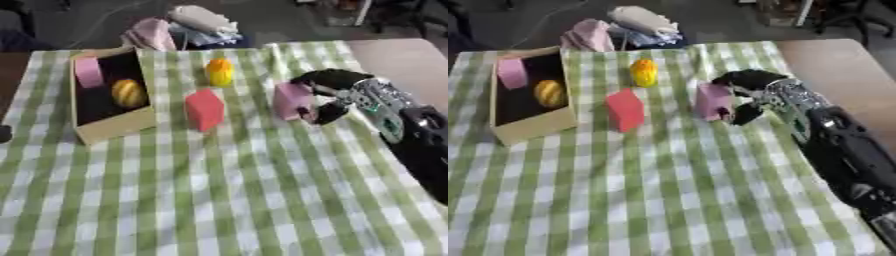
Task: Pick up objects on the table and place them in the box.
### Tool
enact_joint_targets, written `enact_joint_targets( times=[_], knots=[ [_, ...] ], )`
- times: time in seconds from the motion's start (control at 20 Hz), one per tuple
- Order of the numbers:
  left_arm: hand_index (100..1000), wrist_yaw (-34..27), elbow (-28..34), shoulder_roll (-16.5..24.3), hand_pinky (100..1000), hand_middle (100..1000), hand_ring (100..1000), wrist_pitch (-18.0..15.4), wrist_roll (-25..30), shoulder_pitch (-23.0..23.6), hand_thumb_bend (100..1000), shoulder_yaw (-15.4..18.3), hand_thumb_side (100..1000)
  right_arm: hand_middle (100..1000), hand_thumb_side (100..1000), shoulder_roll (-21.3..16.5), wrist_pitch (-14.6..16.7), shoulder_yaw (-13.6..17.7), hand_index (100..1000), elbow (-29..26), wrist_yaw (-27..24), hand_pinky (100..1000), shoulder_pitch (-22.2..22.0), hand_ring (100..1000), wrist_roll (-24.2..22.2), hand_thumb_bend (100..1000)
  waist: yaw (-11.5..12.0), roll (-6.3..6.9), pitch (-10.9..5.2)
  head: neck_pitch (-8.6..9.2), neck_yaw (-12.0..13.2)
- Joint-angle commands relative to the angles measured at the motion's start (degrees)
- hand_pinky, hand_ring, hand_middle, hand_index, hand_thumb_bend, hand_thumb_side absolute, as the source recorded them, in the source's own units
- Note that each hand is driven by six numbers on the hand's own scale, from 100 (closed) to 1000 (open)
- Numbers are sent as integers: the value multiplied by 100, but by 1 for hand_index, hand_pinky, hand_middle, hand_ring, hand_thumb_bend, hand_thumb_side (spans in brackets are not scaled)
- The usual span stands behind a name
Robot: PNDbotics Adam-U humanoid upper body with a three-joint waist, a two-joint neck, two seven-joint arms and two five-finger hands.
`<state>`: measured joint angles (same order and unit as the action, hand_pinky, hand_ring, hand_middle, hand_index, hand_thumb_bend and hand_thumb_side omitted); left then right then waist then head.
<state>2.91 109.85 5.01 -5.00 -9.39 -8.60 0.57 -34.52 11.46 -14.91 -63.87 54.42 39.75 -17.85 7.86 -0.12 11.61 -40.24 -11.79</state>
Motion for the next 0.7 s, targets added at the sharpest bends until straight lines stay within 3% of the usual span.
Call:
enact_joint_targets(
  times=[0.05,0.35,0.7],
  knots=[
    [743,10,66,36,685,695,623,-10,12,-48,337,14,745,440,332,-86,0,28,581,-102,9,626,94,584,354,100,9,-6,-13,36,-23],
    [743,5,64,42,685,695,624,-16,13,-45,337,20,745,398,277,-140,-41,81,533,-402,-301,603,304,551,577,100,-7,-18,-31,33,-46],
    [743,0,68,59,684,695,625,-20,25,-38,337,9,741,397,259,-9,-69,39,533,-509,-502,606,973,549,430,100,15,-17,-75,20,-69]
  ],
)
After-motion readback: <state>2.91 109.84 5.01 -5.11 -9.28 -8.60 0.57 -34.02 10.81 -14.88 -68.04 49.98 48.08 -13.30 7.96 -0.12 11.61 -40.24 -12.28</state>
